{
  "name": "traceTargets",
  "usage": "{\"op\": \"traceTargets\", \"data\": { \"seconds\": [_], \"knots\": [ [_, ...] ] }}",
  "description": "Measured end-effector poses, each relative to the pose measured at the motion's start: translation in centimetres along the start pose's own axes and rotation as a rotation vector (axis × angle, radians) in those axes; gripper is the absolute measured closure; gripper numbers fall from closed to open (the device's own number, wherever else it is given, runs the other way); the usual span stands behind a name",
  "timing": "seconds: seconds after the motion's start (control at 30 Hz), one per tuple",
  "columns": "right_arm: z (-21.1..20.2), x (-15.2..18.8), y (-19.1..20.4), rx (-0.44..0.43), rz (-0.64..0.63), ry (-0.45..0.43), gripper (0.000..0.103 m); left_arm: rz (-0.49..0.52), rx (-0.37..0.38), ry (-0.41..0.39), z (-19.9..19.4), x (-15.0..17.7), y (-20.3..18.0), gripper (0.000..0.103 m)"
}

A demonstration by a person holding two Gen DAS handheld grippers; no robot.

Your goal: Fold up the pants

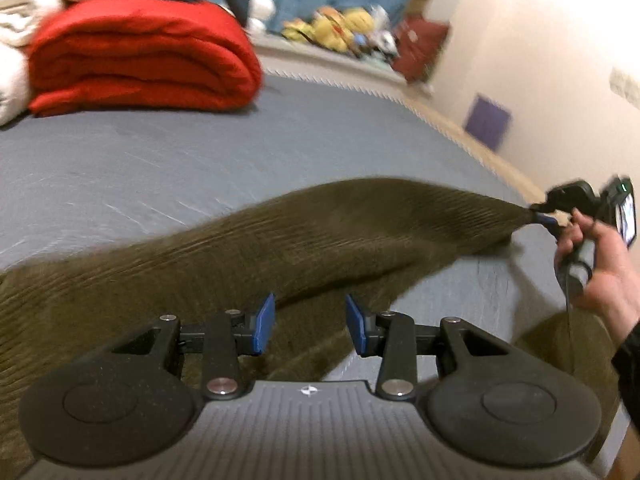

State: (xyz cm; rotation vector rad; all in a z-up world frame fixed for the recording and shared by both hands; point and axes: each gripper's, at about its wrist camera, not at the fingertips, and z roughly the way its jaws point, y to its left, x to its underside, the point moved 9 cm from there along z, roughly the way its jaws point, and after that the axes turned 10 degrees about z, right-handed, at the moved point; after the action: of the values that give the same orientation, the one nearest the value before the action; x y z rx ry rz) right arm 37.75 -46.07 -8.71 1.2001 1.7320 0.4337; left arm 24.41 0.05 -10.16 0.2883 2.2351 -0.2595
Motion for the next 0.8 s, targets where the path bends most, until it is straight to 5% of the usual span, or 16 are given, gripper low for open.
{"op": "traceTargets", "data": {
  "seconds": [0.13,0.23,0.3,0.47,0.53,0.67,0.73,0.8],
  "knots": [
    [2.2,2.6,-2.8,0.117,0.020,0.041,0.085,0.066,-0.004,0.075,3.3,1.7,-0.3,0.049],
    [3.0,2.8,-3.4,0.105,0.037,0.060,0.071,0.092,0.007,0.125,5.2,2.9,-0.4,0.046],
    [3.1,2.2,-4.4,0.097,0.086,0.062,0.063,0.112,0.023,0.137,5.9,3.1,-0.8,0.033],
    [4.0,1.3,-6.2,0.030,0.290,0.106,0.058,0.210,0.031,0.152,7.4,3.2,-1.8,0.028],
    [3.9,1.3,-6.6,0.029,0.333,0.135,0.054,0.267,-0.010,0.180,8.1,3.7,-1.8,0.038],
    [5.5,1.6,-6.5,0.086,0.308,0.197,0.058,0.377,-0.071,0.170,8.0,3.7,-1.7,0.084],
    [6.9,1.1,-6.2,0.125,0.287,0.212,0.082,0.390,-0.087,0.153,7.6,3.3,-1.2,0.087],
    [8.1,0.4,-4.3,0.129,0.212,0.216,0.091,0.381,-0.094,0.143,7.2,2.8,-0.7,0.089]
  ]
}}
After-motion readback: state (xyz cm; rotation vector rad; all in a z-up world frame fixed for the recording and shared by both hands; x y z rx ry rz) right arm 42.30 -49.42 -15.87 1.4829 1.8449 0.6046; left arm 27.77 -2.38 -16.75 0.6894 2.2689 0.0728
